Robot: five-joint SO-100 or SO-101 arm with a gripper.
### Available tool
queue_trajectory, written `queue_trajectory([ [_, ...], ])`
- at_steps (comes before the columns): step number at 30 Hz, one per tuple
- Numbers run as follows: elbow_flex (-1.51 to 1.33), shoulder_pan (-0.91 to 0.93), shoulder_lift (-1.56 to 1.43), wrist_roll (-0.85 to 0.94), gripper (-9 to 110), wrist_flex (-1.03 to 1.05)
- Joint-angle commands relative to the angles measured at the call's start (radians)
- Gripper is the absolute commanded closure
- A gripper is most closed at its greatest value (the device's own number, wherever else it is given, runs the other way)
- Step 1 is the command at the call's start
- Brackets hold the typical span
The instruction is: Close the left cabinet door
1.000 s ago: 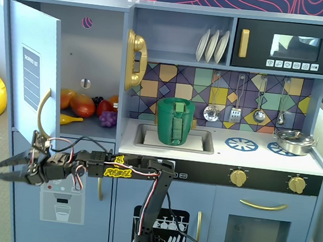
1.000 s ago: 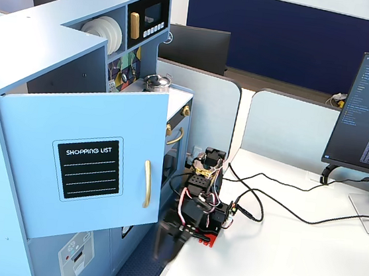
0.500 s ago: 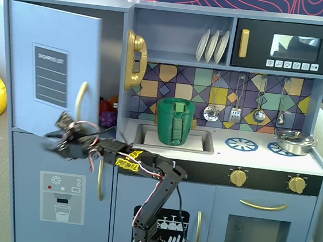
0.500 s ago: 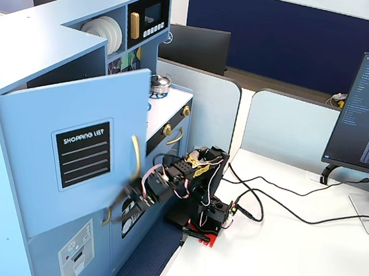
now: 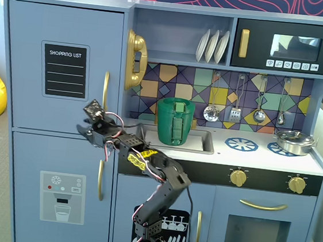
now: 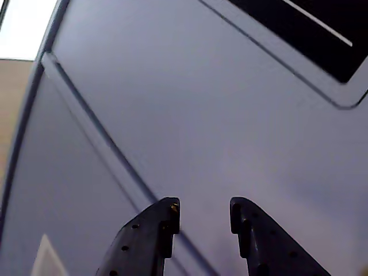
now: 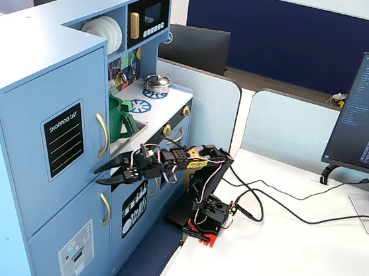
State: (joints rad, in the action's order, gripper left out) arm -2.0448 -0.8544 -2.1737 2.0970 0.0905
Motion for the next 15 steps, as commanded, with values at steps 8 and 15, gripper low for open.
queue_trajectory([
  [8,-0.551,0.423,-0.664,-0.209,101,0.723],
  [15,-0.819,0.723,-0.881,-0.445,101,1.065],
])
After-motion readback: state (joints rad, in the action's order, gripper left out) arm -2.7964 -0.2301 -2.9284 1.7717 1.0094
